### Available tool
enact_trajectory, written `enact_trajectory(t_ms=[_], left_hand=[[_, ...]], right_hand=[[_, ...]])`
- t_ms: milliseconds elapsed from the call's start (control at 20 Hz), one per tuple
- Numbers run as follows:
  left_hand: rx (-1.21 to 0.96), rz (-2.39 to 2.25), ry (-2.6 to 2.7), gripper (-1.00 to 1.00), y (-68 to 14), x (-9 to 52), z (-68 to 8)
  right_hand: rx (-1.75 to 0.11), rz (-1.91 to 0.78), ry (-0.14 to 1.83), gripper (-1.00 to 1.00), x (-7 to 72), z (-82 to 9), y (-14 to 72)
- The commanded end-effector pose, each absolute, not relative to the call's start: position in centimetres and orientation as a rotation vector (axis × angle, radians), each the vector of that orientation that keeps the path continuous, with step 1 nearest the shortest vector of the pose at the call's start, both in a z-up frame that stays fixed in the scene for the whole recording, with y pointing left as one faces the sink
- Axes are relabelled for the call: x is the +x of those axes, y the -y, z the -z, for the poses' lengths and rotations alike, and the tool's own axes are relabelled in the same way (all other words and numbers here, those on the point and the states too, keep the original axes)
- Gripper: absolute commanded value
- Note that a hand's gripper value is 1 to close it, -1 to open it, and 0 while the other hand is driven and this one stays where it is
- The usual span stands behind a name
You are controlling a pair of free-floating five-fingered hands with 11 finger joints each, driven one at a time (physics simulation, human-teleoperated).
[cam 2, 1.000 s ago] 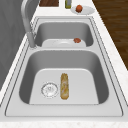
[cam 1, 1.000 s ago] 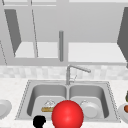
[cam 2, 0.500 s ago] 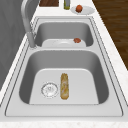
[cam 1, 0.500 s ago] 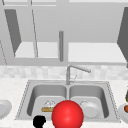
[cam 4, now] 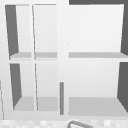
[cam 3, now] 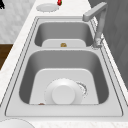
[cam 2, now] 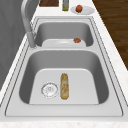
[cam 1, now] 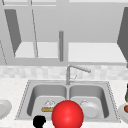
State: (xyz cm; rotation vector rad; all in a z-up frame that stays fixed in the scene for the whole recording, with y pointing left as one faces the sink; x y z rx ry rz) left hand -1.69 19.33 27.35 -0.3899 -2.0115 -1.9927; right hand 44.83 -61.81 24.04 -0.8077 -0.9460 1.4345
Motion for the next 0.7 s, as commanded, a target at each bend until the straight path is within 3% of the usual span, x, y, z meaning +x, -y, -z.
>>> enact_trajectory(t_ms=[0,650], left_hand=[[-0.39,1.993,2.012,0.0,-19.3,-1.7,-27.4],[-0.39,1.993,2.012,0.0,-19.3,-1.7,-27.4]], right_hand=[[-0.82,-1.434,0.961,1.0,45.8,-23.5,61.8],[-0.744,-1.446,0.907,1.0,46.8,-23.9,62.3]])
